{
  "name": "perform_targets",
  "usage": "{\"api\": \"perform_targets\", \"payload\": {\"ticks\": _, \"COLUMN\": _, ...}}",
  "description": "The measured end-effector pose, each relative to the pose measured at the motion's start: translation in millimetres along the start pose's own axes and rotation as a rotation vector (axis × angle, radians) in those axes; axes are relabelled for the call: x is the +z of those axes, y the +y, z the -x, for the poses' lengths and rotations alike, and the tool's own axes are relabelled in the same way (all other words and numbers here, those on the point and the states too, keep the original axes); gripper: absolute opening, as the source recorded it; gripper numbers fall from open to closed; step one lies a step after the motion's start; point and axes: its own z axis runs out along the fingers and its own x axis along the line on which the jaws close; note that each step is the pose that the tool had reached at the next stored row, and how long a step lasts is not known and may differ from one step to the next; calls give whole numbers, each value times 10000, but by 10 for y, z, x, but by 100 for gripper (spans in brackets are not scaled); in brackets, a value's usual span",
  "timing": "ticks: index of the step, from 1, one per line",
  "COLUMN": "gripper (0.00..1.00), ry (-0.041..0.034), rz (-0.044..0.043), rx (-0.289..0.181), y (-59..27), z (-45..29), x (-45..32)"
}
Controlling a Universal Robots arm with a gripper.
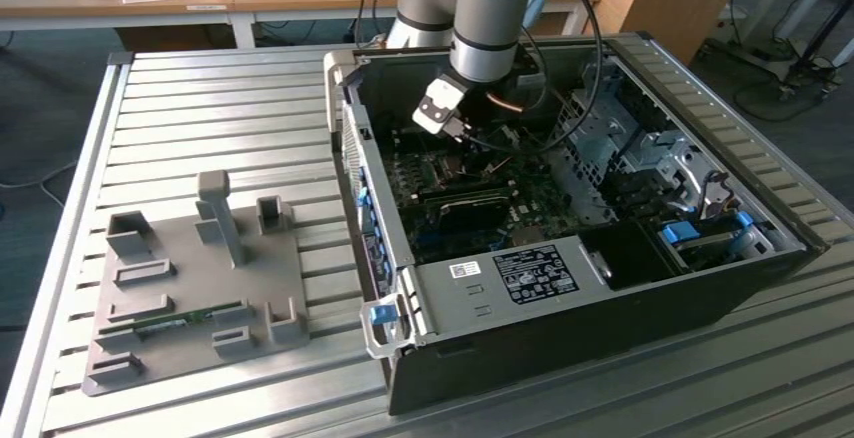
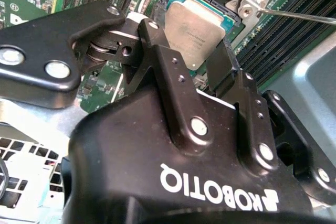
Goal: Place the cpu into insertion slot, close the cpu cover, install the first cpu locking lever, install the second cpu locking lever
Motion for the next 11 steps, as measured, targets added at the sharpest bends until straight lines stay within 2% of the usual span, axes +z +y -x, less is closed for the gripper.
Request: {"api": "perform_targets", "payload": {"ticks": 11, "gripper": 54, "ry": 0, "rz": 0, "rx": 0, "y": 0, "z": -30, "x": 0}}
